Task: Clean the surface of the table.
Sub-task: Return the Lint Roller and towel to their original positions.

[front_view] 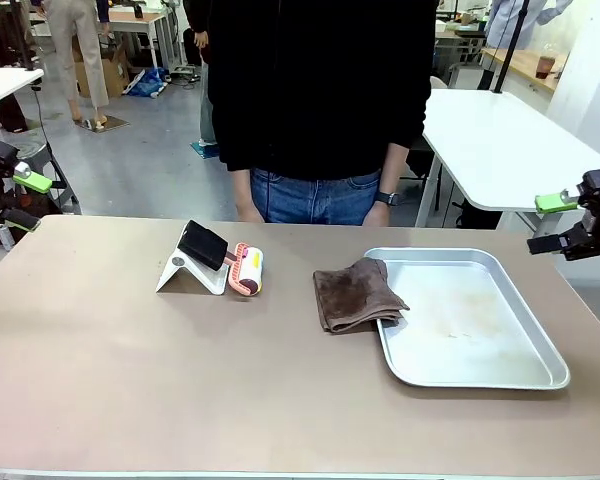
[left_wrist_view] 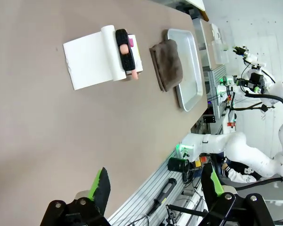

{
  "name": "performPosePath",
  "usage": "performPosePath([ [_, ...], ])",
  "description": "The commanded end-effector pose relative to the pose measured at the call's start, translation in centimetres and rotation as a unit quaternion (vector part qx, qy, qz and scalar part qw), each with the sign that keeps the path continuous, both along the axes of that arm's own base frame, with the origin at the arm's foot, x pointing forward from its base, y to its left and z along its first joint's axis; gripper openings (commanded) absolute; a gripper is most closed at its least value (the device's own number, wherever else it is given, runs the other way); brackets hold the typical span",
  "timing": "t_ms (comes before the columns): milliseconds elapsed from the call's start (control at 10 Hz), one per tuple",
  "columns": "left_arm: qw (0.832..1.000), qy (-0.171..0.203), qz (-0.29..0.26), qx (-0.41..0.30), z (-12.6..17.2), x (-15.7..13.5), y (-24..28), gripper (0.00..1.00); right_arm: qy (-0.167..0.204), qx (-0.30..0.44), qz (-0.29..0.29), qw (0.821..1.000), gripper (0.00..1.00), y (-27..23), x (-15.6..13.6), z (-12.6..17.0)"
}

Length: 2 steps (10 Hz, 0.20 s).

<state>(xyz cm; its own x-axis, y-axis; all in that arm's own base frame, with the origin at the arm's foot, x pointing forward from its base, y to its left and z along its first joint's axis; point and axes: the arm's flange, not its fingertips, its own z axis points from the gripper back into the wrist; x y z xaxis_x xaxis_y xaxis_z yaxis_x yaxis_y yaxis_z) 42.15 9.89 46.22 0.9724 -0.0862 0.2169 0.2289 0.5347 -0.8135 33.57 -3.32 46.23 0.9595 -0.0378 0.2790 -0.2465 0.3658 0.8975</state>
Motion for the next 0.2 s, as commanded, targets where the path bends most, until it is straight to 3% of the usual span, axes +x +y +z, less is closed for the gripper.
performPosePath([
  [0, 1.000, 0.000, -0.001, 0.004, 0.23, -0.03, 0.16, 1.00, -0.009, 0.003, 0.003, 1.000, 1.00, -0.12, 0.06, 0.31],
  [100, 1.000, 0.000, -0.001, 0.004, 0.23, -0.03, 0.16, 1.00, -0.009, 0.003, 0.003, 1.000, 1.00, -0.12, 0.06, 0.31],
])
